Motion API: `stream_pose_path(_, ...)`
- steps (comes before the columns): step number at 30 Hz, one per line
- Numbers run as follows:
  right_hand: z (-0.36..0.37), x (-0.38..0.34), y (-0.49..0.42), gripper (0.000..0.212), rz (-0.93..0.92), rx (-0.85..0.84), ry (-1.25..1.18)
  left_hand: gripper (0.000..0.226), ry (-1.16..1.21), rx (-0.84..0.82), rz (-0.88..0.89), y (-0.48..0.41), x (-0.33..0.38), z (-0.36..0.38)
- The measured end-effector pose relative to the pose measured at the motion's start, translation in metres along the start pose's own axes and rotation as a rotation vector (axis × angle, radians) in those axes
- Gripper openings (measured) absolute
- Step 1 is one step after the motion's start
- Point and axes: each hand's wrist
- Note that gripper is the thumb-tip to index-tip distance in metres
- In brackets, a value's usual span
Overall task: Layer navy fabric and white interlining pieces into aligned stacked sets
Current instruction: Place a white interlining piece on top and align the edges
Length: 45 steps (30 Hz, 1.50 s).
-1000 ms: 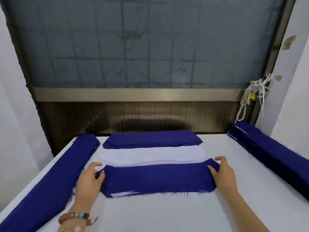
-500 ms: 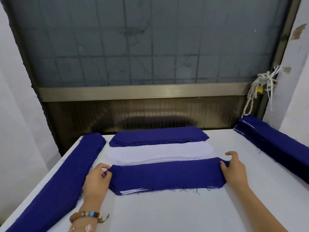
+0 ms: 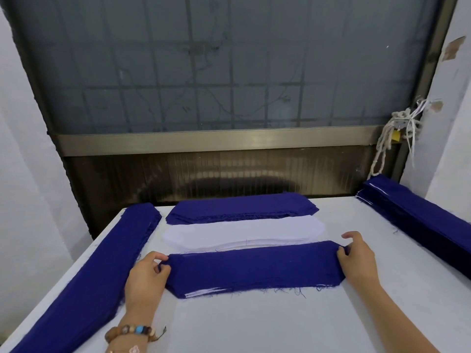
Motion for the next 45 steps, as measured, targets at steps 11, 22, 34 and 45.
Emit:
stream_pose_path(11, 0.001, 0.0, 0.003, 0.026, -0.164, 0.13, 0.278, 0.031, -0.082, 0.083, 0.175, -0.002, 0.001, -0.002)
stream_pose_path(22, 0.004, -0.006, 0.011, 0.042, -0.393, -0.169, 0.265, 0.055, 0.033, -0.093, 0.37, -0.002, 0.001, 0.007)
stream_pose_path(34, 0.01, -0.036, 0.012, 0.027, -0.384, -0.165, 0.644, 0.046, -0.208, -0.164, 0.307, -0.015, 0.024, 0.001)
stream_pose_path(45, 0.092, -0.083, -0.01, 0.024, -0.445, -0.316, 0.313, 0.017, -0.167, 0.003, 0.429, -0.043, 0.105, 0.052)
Point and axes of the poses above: each hand's wrist, its own y-axis away from the middle knuckle, its own z-axis out of the palm, x = y × z, and after that the axes turned 13 degrees about -y, right-handed
